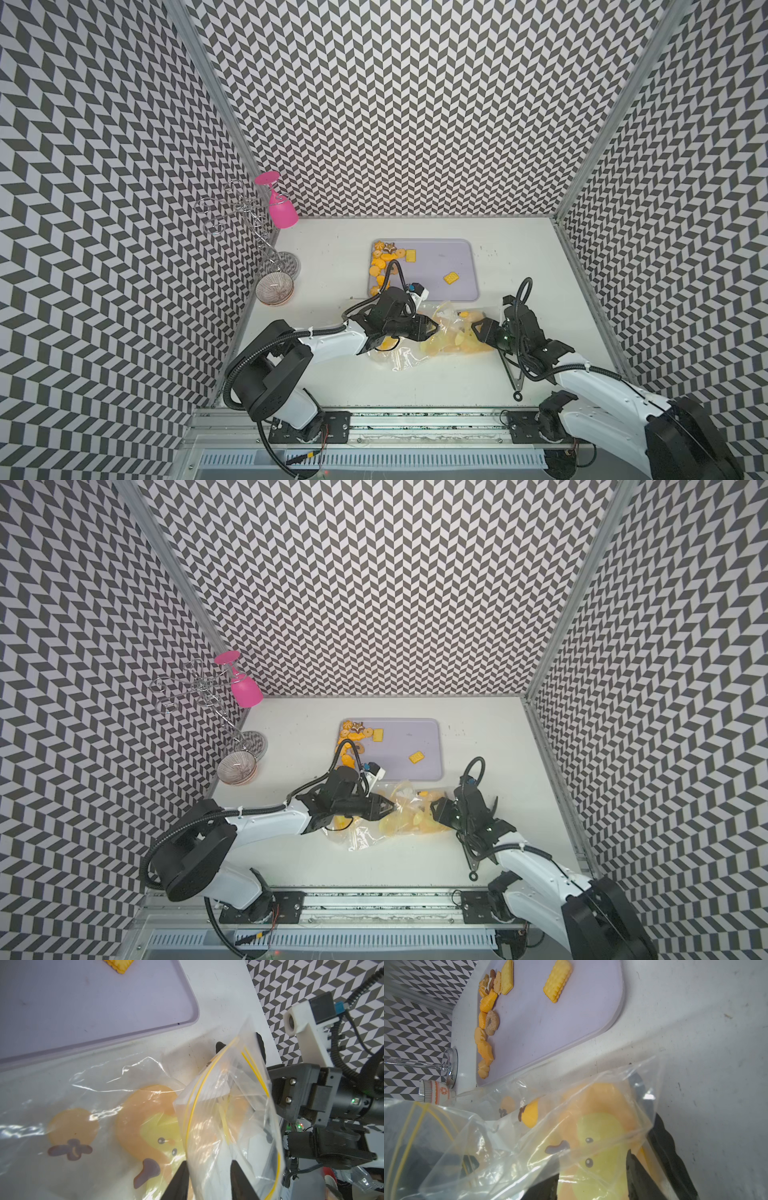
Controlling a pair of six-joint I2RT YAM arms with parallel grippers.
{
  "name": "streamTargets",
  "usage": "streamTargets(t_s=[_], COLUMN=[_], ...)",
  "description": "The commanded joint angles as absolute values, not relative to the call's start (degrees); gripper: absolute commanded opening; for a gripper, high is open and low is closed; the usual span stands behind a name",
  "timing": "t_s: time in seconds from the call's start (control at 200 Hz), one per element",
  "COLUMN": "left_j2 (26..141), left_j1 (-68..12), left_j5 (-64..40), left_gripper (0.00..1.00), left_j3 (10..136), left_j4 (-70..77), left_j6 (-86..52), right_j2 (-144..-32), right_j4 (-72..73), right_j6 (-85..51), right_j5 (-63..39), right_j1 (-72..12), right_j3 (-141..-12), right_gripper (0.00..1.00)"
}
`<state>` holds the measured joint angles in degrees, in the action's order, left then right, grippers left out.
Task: Put the cookies into a resealable bag to prevent moisture
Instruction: Pick up the ziploc bag from the center of the board.
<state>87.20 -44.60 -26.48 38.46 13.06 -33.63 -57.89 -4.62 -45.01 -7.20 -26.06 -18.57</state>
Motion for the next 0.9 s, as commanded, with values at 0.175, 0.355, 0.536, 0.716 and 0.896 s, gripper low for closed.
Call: streamTargets(t_s=[0.175,0.355,0.536,0.716,0.896], left_j2=[84.1,77.5,71.5,67.4,65.3], left_j1=[-44.8,-44.2,-37.9,-29.6,-23.4], left_j5=[-24.0,-17.8,-12.5,-4.7,-0.7], left_gripper=[0.00,0.00,0.00,0.00,0.00], left_j3=[38.8,43.6,51.1,60.9,65.7], left_j4=[12.1,3.0,-9.7,-21.8,-26.8], left_j6=[-33.3,-32.3,-31.9,-28.7,-26.7], right_j2=[-54.8,-44.9,-36.7,-43.5,-48.7], right_j4=[-5.0,-8.1,-10.6,-23.5,-33.5], right_j6=[-43.4,-41.2,-40.3,-42.6,-48.1], right_j5=[-6.5,-1.9,7.4,12.5,13.5], right_j1=[-25.7,-25.7,-25.8,-25.7,-25.9], right_j3=[-19.7,-22.7,-23.3,-28.0,-29.0], right_gripper=[0.49,0.60,0.78,0.85,0.90])
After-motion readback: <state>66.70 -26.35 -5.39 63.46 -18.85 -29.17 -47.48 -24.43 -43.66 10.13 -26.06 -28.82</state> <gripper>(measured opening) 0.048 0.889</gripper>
